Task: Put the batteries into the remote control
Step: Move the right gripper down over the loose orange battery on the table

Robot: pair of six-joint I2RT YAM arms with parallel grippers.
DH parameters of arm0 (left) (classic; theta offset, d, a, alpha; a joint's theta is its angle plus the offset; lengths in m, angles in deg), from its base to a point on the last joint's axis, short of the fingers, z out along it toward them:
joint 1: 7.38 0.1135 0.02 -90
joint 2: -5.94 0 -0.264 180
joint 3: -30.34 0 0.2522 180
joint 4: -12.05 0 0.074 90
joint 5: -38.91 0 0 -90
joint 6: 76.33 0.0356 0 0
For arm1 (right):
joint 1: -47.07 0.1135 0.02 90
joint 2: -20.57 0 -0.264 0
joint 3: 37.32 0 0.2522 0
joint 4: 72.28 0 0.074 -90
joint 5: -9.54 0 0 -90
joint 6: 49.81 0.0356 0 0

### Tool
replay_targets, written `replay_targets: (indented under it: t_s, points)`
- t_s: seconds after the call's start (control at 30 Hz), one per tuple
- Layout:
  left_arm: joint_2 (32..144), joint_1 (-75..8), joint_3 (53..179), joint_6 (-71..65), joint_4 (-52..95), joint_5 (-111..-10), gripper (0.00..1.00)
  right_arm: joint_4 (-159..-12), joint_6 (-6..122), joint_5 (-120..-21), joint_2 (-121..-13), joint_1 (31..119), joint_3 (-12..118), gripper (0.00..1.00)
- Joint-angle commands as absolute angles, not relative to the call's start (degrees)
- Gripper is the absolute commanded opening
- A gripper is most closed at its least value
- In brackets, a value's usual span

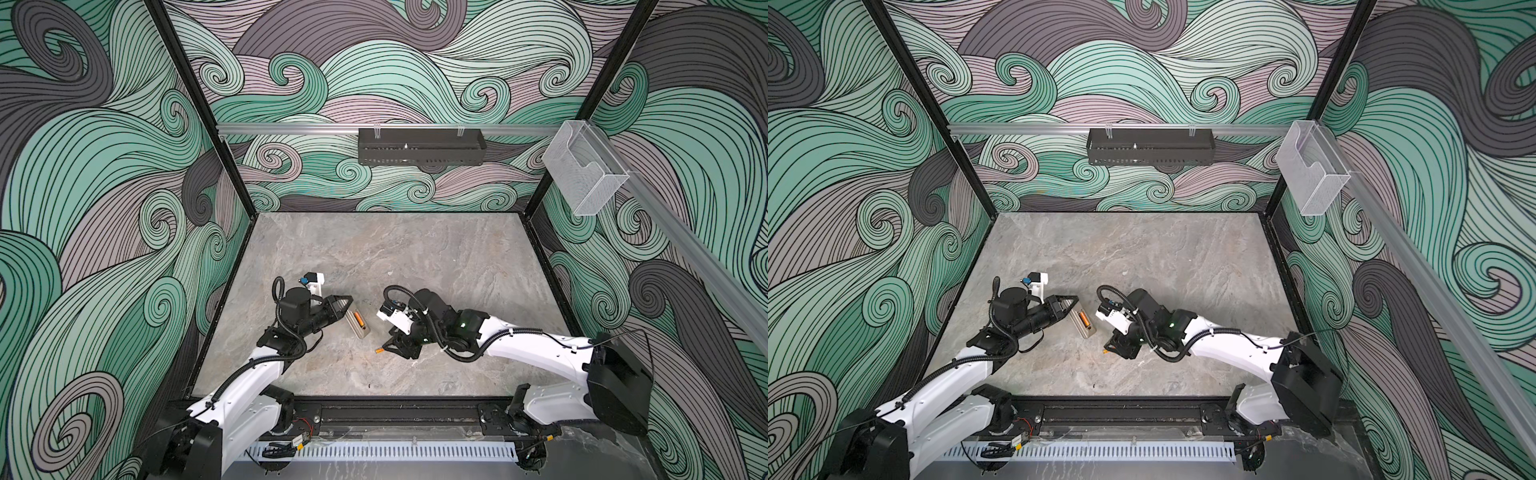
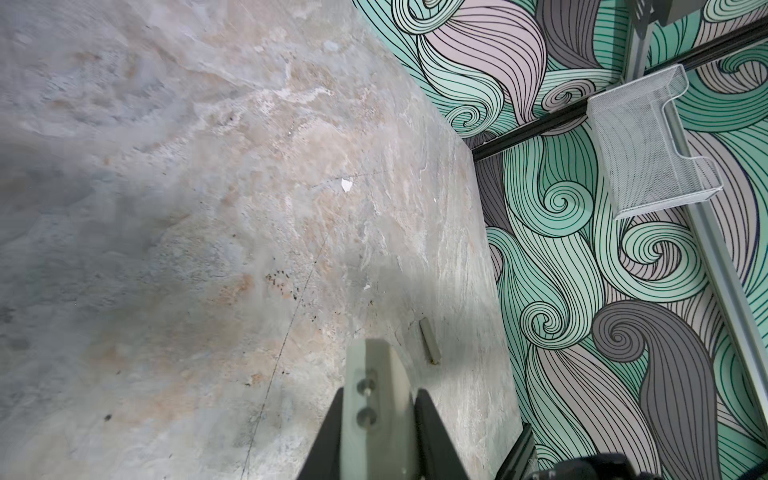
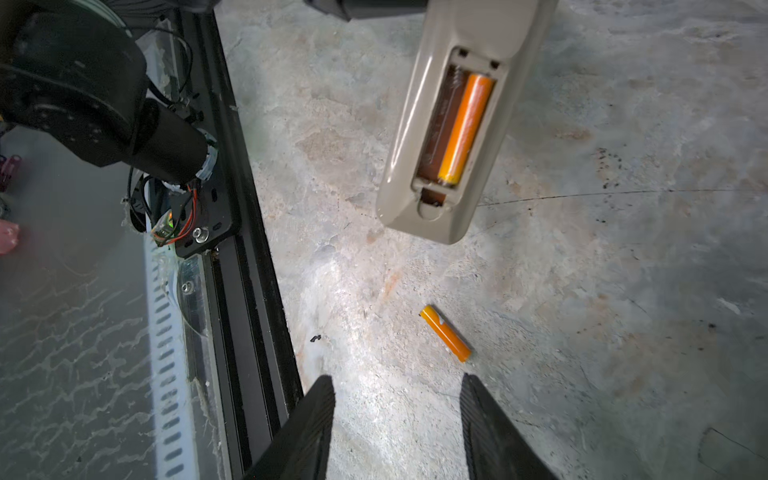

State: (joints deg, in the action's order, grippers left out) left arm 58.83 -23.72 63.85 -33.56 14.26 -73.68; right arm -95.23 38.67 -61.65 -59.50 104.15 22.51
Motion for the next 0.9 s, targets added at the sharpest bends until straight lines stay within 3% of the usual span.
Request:
replay_targets:
  t_s: [0.0,0.87]
  points:
    - [56.91,-22.41,63.14,-33.97,14.61,-72.89,0.0,-91.98,35.31,-63.44,-62.79,105.43,21.96,0.5]
    - [55.52,-20.27,60.35,-36.15,11.36,-75.32,0.0,-90.84,31.42,-69.47,-76.21,106.49,26.59,0.45]
